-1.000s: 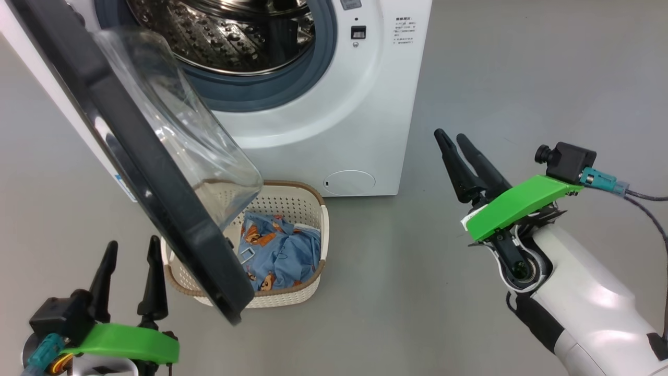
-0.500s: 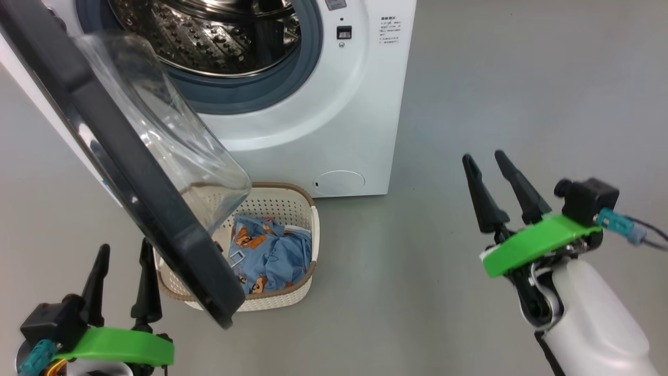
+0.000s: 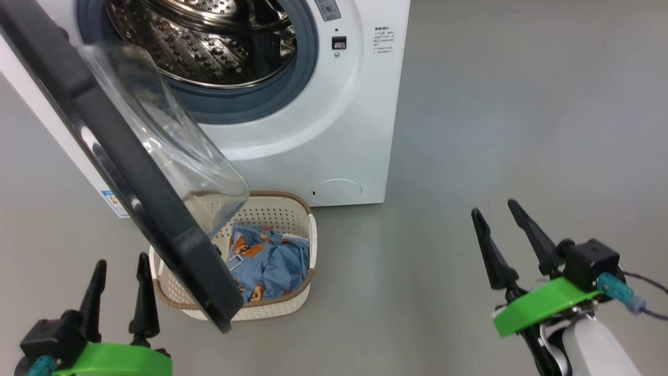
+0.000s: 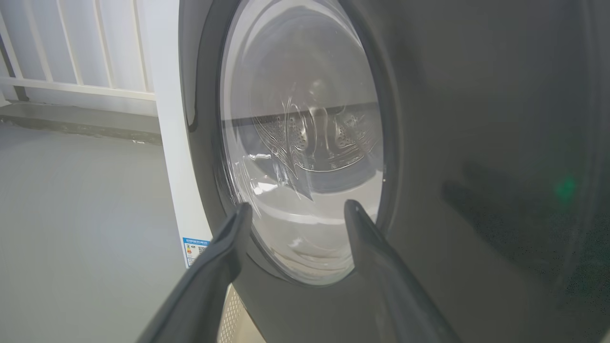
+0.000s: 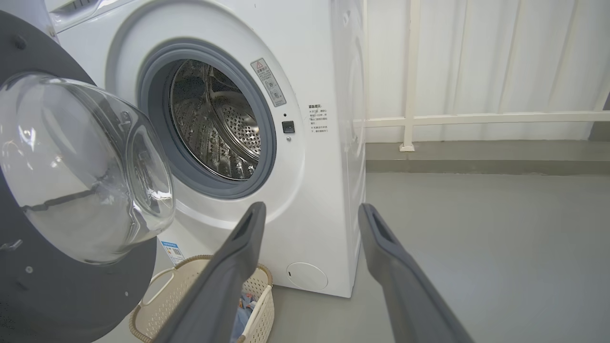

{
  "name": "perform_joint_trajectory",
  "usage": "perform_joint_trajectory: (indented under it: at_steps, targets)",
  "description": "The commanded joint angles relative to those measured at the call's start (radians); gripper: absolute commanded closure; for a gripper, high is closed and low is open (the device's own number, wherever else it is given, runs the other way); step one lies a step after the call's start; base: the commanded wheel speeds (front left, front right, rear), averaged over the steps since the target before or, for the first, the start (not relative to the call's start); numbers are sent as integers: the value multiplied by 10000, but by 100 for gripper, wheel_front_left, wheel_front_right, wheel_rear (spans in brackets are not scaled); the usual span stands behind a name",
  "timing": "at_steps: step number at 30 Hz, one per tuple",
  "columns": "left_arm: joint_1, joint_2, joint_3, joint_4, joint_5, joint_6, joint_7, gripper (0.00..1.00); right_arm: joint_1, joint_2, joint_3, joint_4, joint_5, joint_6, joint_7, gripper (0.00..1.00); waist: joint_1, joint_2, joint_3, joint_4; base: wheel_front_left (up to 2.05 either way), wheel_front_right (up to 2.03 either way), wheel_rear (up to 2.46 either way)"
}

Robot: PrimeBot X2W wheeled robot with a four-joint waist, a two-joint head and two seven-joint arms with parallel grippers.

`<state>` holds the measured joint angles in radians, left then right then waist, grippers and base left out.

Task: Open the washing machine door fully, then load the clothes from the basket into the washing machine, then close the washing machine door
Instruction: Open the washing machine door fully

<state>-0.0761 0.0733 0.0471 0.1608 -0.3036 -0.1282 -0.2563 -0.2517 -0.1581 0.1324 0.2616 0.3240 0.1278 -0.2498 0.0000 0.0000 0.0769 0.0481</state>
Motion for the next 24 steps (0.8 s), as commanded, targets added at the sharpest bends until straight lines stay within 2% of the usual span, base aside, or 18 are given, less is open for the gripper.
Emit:
perform_joint_trajectory:
  at_steps: [1, 6, 12, 24]
  targets:
    - [-19, 118, 392, -298, 149, -25, -55, 0, 241, 37, 59, -397, -401, 29, -119, 0, 0, 0, -85, 7, 0, 0, 0]
    - [203, 53, 425, -357, 301, -25, -55, 0, 917, 301, -67, -602, -1074, 29, -120, 0, 0, 0, -198, -13, 0, 0, 0]
    - [405, -9, 379, -394, 445, -25, -55, 0, 1587, 792, -609, -937, -1358, 29, -120, 0, 0, 0, -346, -6, 0, 0, 0]
    - [559, -101, 300, -347, 576, -25, -55, 0, 2079, 997, -970, -1321, -2188, 29, -120, 0, 0, 0, -519, -39, 0, 0, 0]
